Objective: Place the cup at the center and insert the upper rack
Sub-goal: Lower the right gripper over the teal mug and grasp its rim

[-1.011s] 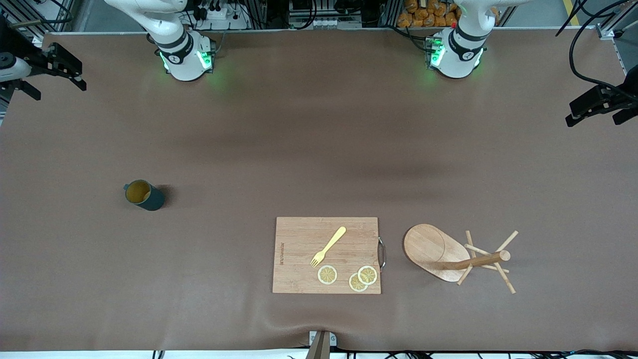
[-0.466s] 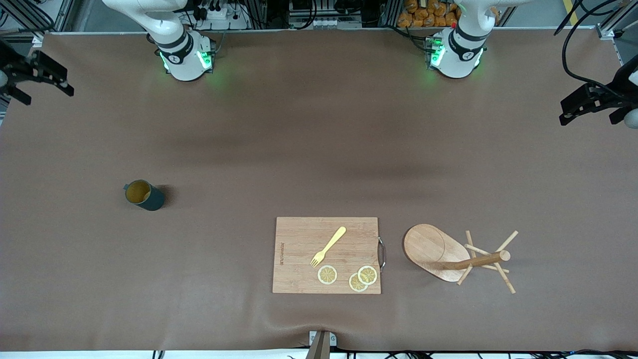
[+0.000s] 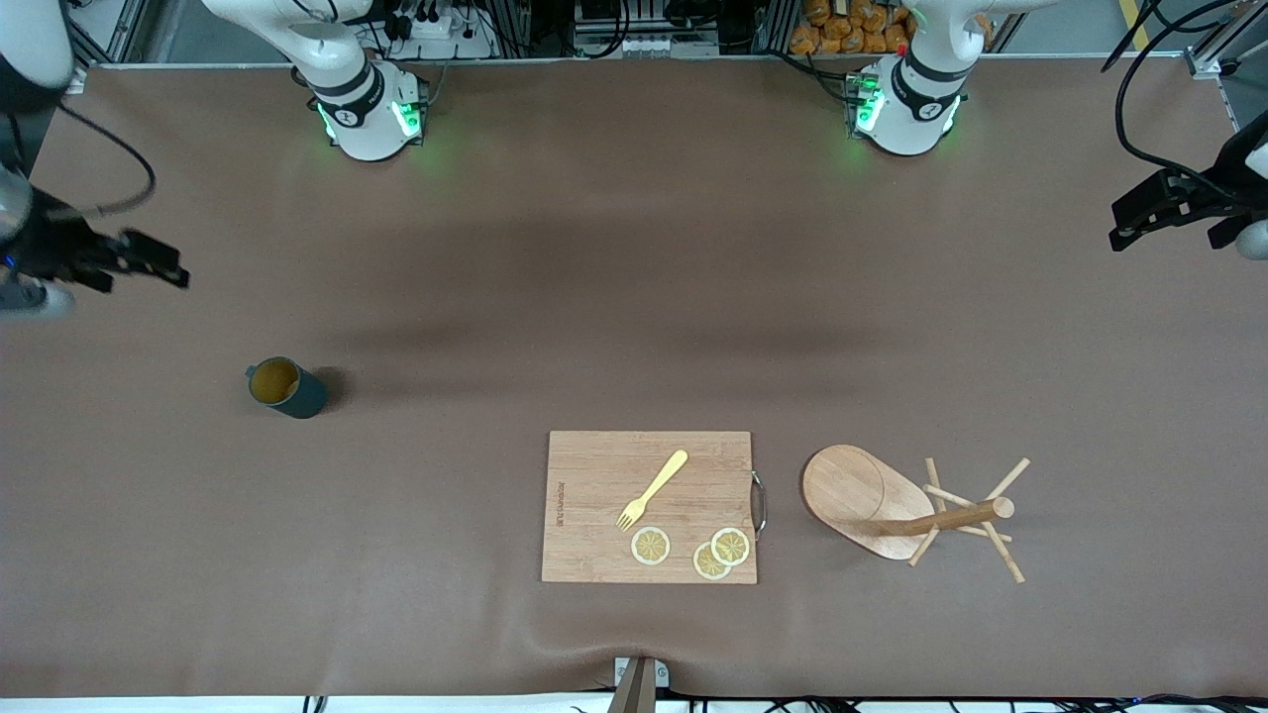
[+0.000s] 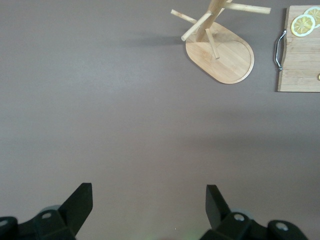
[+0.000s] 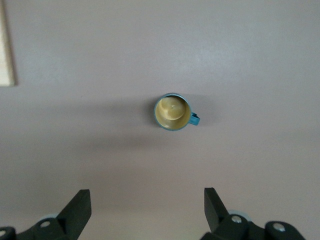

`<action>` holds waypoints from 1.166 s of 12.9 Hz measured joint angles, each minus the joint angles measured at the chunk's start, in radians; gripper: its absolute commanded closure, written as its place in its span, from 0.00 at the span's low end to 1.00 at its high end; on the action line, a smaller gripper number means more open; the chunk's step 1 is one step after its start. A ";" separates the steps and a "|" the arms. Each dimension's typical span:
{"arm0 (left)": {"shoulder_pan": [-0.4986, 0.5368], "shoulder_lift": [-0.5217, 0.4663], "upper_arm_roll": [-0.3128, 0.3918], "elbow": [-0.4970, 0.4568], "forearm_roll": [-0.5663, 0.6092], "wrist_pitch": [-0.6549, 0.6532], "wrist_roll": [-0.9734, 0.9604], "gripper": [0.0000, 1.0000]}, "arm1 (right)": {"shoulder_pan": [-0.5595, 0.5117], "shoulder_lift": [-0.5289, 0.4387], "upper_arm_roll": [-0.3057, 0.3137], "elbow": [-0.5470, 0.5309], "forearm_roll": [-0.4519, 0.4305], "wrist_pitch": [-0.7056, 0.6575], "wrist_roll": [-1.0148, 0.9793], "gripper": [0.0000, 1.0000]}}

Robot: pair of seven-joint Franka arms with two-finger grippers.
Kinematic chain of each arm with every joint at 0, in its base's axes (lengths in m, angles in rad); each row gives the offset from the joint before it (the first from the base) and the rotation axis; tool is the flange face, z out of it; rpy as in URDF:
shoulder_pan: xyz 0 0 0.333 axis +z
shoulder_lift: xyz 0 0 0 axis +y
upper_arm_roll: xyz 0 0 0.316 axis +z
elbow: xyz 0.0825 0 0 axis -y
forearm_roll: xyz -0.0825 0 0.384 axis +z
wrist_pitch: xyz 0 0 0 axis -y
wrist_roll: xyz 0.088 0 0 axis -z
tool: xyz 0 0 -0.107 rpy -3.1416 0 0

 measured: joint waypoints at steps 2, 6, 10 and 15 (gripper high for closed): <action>0.000 0.001 0.000 0.000 0.000 0.000 0.000 0.00 | 0.024 0.100 0.001 0.015 0.006 0.045 0.132 0.00; -0.001 0.002 -0.001 0.001 -0.010 0.001 0.000 0.00 | 0.033 0.265 0.000 -0.001 0.009 0.170 0.264 0.00; -0.003 0.005 -0.011 0.001 -0.022 0.001 -0.001 0.00 | 0.033 0.321 -0.002 -0.093 0.009 0.309 0.281 0.00; -0.003 0.011 -0.022 -0.001 -0.022 0.001 -0.002 0.00 | 0.032 0.434 -0.009 -0.125 0.010 0.408 0.295 0.67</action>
